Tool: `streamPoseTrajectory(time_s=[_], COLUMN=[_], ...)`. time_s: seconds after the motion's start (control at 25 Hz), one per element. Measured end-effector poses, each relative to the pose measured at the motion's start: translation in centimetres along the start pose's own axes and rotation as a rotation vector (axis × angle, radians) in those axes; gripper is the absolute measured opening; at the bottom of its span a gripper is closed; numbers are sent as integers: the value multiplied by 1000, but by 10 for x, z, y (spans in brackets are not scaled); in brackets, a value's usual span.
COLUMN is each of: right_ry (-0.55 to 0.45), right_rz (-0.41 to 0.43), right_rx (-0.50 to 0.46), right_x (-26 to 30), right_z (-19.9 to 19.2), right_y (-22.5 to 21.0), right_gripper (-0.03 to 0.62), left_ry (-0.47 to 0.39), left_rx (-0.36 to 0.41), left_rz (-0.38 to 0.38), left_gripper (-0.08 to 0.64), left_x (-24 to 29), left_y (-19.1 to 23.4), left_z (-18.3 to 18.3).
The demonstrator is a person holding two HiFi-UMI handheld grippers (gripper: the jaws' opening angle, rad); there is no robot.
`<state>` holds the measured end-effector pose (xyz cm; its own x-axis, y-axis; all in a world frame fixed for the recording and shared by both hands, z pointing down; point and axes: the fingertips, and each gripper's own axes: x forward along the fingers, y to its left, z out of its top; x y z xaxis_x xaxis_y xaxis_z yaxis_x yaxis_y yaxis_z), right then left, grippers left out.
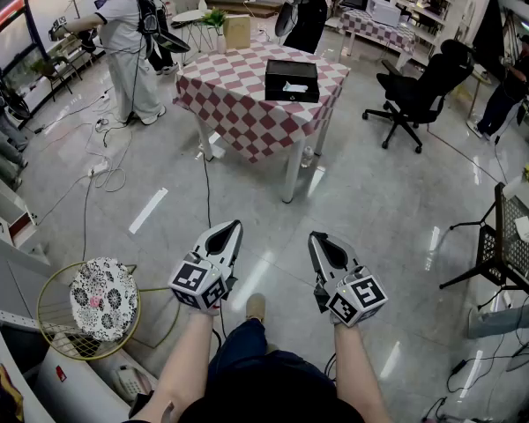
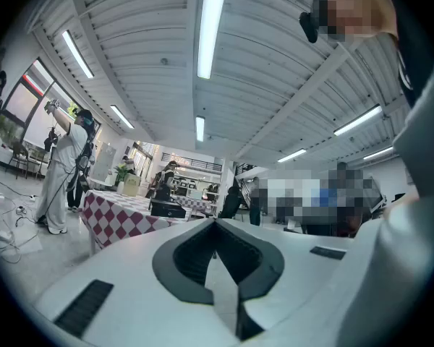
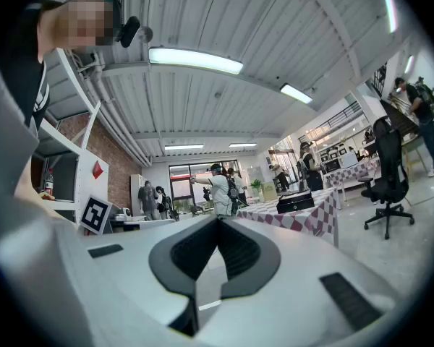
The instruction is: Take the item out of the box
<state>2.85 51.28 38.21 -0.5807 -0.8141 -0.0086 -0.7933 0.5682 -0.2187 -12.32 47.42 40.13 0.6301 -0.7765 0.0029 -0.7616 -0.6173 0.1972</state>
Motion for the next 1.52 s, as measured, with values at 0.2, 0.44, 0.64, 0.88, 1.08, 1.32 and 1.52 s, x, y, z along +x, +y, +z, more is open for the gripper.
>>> streamPoseTrajectory(time_s=[0.2,0.44,0.64,0.88,1.08,1.32,1.52], right_ry=[1,23,24,31,33,9,-3], right_rz=[-5,-1,-14,-30,-48,-83,-96], right_rx=[-4,-8,-13,1,5,26,22], right_x=[35,70,95,127,156,186,203], right_z=[0,-2,6,6,8,5,7], right_y=[-24,-50,-71,-91,-104,-124,-131], right_gripper=[3,3,3,3,3,5,5], left_ry=[-7,-18,-16,-2,6,11,6], left_rx=[6,-5,-5,-3,-7,4,3], left_rz=[-3,-4,-25,-40,-55,-82,-87], left_gripper=[2,2,2,2,2,2,2], left_x=[32,70,100,129,151,176,188], left_y=[27,56,70,94,121,145,163], left_z=[4,5,10,14,17,21,24])
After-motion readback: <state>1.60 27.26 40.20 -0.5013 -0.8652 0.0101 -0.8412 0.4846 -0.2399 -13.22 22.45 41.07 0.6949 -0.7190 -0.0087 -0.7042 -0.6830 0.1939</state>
